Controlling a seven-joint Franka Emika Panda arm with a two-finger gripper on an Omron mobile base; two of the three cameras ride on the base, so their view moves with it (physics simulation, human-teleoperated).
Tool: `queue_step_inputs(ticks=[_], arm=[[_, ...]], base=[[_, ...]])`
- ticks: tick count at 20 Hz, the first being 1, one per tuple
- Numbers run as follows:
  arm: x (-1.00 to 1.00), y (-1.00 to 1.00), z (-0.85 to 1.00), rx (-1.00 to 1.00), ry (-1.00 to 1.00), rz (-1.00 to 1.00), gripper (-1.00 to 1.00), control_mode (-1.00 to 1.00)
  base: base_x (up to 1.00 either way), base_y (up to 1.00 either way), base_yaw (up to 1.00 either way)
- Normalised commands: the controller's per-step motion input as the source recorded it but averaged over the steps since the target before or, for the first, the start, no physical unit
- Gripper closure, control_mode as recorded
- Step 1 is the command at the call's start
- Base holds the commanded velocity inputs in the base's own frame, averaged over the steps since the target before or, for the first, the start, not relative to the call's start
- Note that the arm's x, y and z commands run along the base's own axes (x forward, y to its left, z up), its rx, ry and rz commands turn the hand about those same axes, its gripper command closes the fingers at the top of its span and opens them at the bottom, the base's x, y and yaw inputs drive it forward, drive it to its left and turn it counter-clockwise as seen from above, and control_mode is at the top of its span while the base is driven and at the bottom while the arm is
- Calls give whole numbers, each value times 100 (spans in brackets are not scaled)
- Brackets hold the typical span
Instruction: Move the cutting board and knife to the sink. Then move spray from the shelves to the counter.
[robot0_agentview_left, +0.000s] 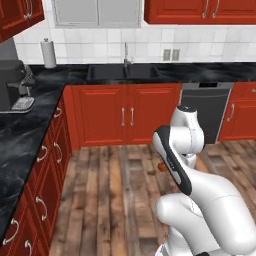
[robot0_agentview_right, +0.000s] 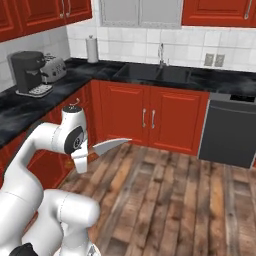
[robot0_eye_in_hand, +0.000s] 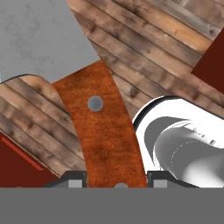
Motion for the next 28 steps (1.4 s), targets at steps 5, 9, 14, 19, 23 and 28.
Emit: queue_step_inputs(ticks=[5, 9, 14, 19, 23, 28], arm=[[0, 0, 0, 0, 0, 0, 100, 100], [0, 0, 0, 0, 0, 0, 100, 100], [0, 0, 0, 0, 0, 0, 100, 100], [0, 0, 0, 0, 0, 0, 100, 100], [0, 0, 0, 0, 0, 0, 100, 100], [0, 0, 0, 0, 0, 0, 100, 100]], base=[[85, 26, -9], [84, 28, -11], [82, 34, -5], [81, 40, 0], [86, 33, 0], [87, 28, 0]])
